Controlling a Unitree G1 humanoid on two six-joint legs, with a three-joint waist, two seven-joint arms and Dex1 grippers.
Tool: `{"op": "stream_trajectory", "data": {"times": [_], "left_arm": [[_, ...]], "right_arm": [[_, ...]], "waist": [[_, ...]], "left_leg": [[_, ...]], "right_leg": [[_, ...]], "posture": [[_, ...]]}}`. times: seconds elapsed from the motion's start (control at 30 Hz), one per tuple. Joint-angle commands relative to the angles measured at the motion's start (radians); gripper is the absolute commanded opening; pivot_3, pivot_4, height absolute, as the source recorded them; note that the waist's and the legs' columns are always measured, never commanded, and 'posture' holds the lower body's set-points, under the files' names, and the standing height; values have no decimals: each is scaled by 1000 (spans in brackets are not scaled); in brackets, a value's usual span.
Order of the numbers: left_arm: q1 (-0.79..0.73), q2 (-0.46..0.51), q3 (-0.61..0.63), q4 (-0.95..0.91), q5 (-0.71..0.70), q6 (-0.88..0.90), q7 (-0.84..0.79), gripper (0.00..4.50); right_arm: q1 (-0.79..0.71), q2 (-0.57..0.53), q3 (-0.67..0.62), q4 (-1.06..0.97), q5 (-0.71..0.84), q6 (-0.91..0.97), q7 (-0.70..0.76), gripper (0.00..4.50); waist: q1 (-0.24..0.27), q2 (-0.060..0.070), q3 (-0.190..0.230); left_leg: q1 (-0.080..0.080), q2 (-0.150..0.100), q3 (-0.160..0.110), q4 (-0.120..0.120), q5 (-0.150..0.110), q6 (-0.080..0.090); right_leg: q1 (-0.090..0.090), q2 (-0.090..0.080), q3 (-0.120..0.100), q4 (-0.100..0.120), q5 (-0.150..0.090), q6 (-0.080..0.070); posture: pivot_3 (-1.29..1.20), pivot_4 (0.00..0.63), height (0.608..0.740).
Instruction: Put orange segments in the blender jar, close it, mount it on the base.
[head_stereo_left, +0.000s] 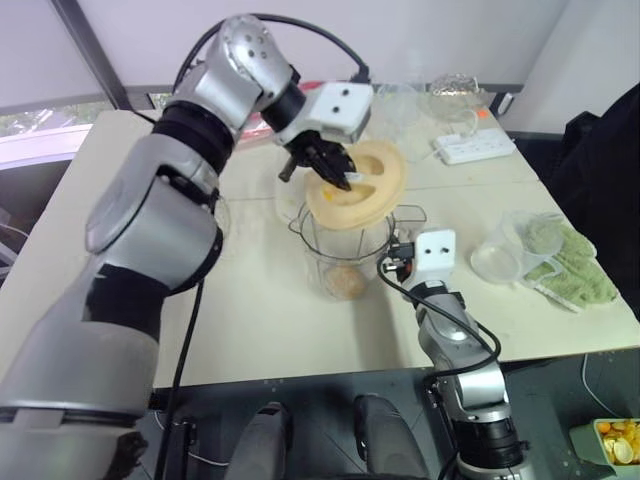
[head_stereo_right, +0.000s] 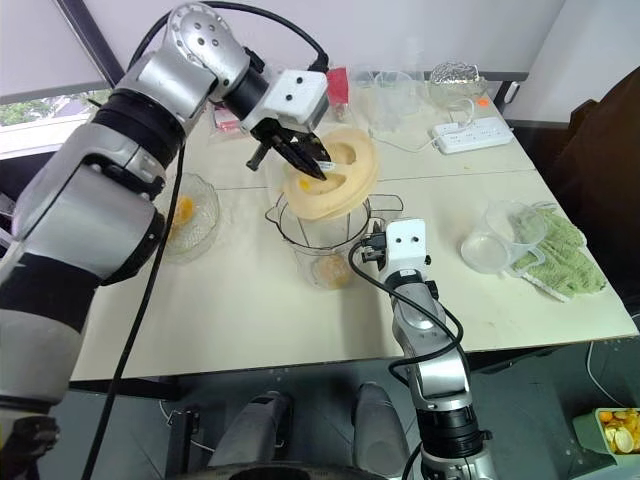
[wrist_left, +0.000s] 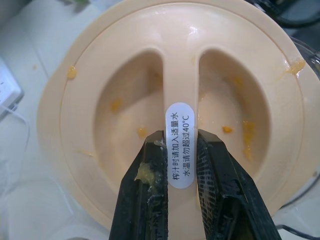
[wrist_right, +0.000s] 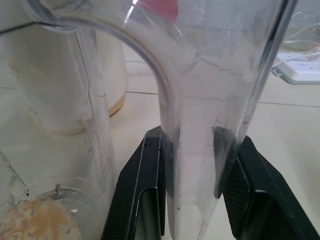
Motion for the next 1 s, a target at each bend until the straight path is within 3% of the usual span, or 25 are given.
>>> {"op": "stream_trajectory", "data": {"times": [0.03,0.27,0.53,0.87,1.0], "left_arm": [[20,27,-137,-64,-103,1,-5,224],[25,86,-384,-195,-306,14,-5,224],[8,118,-581,-239,-406,6,-5,224],[49,70,-565,-147,-332,61,-5,224],[50,105,-589,-194,-344,93,-5,224]], "right_arm": [[11,4,3,7,-19,-6,4,915],[30,13,-10,1,-29,-13,-6,915],[55,33,-15,0,-39,-33,-23,915],[46,52,-20,12,-53,-42,-31,915],[49,54,-18,17,-56,-48,-30,915]], "waist": [[0,0,0],[0,0,-1],[-1,0,-1],[0,0,-10],[0,0,-10]], "left_leg": [[0,0,0,0,0,0],[1,0,0,0,0,0],[2,0,0,0,0,0],[6,0,0,0,0,0],[16,0,0,-2,-1,2]], "right_leg": [[0,0,0,0,0,0],[1,0,0,0,0,0],[2,0,1,0,0,-1],[7,1,1,0,-2,-2],[16,0,1,0,-13,-1]], "posture": [[0,150,740],[0,150,740],[0,150,740],[0,150,740],[0,150,740]]}}
